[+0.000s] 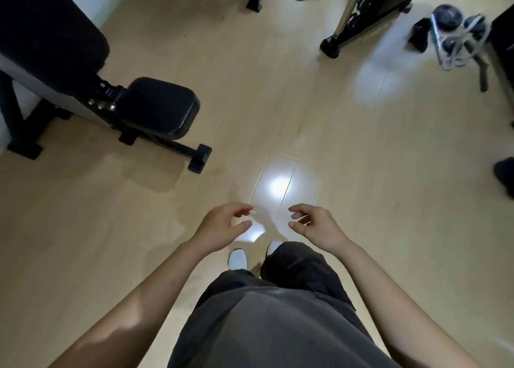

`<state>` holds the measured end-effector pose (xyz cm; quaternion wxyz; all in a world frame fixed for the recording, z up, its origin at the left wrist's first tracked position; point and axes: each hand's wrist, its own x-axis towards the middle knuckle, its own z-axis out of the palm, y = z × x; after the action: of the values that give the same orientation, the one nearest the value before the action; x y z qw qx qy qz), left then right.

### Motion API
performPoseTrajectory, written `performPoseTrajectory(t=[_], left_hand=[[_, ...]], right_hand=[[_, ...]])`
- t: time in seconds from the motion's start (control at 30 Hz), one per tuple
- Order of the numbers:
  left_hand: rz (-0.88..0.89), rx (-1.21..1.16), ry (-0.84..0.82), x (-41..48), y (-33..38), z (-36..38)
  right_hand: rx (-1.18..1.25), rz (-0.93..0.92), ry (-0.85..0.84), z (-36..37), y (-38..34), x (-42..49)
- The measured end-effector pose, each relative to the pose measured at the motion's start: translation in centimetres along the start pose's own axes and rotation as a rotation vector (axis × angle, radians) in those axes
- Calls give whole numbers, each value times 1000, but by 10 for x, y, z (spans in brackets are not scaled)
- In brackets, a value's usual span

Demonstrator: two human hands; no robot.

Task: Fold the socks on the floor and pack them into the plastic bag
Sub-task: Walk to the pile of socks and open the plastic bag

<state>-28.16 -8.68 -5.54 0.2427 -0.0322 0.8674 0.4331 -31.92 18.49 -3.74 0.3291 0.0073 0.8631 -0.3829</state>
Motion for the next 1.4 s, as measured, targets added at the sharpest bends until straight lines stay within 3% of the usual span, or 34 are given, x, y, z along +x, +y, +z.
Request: performPoseTrajectory(t=[0.3,0.53,0.77,1.07,1.4], left_hand=[[-10,75,-15,177,65,-66],[-54,-19,73,295,126,-119],[-143,-116,80,412,137,-182],[-54,-15,17,602,159,-300],[35,88,-71,813,218,-417]], right_hand=[[106,13,37,-106,-20,149],[-8,-39,-16,-208,-63,265],[-86,-57,-54,-275,-119,387],[-157,-41,-55,-355,-214,561],[-67,8,50,-469,-284,733]])
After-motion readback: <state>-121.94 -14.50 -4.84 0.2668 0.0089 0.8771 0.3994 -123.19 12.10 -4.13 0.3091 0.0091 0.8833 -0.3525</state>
